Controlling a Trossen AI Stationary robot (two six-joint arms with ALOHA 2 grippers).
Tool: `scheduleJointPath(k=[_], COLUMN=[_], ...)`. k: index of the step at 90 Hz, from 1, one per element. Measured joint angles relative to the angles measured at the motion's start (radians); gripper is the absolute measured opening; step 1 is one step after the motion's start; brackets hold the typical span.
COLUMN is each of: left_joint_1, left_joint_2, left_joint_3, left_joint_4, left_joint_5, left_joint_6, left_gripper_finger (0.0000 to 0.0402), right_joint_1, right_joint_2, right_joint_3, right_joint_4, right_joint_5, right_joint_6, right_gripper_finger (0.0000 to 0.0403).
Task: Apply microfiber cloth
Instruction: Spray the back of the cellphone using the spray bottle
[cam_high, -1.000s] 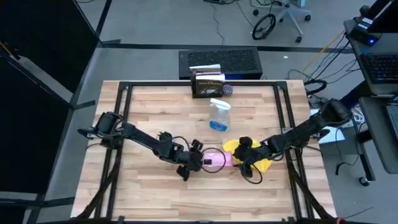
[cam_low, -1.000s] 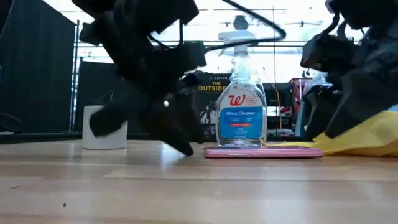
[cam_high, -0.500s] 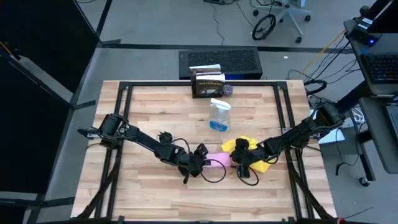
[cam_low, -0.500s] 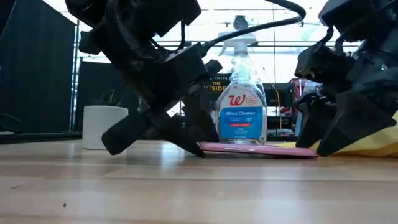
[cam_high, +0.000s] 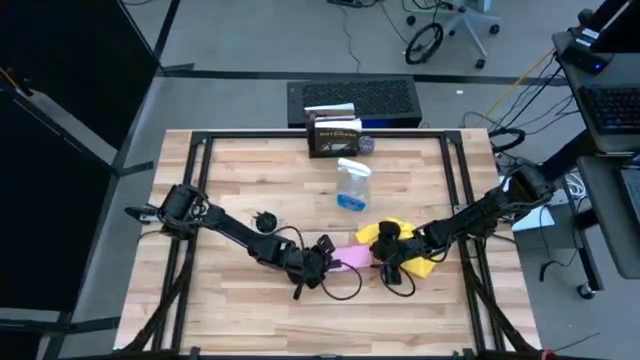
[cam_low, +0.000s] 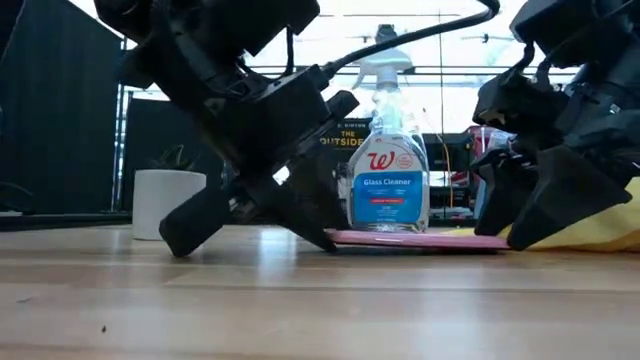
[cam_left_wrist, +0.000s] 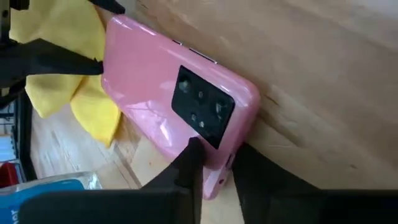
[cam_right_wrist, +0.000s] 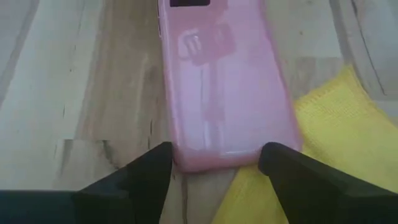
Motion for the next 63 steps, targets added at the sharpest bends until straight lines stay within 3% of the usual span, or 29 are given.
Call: scheduleJointPath(k=[25, 43, 63], left_joint_1=[-0.017, -0.02, -0.029], left_joint_2=[0.0, -0.015, -0.032], left_joint_3=[0.0, 0.0, 0.01], left_joint_4=[0.011, 0.028, 0.139], left_joint_5=[-0.022, -0.099, -0.124], left_joint_6=[-0.001, 0.047, 0.099], left_gripper_finger=[0.007, 0.0076, 0.0076], right_joint_1=[0.0, 0.005, 0.01], right_joint_2=[0.001, 0.002, 0.006], right_joint_3=[0.0, 0.0, 0.004], right_joint_4=[0.003, 0.013, 0.15], right_joint_5=[-0.002, 0.002, -0.054], right_joint_6=[0.011, 0.009, -0.029], right_gripper_finger=[0.0238, 0.0238, 0.0238])
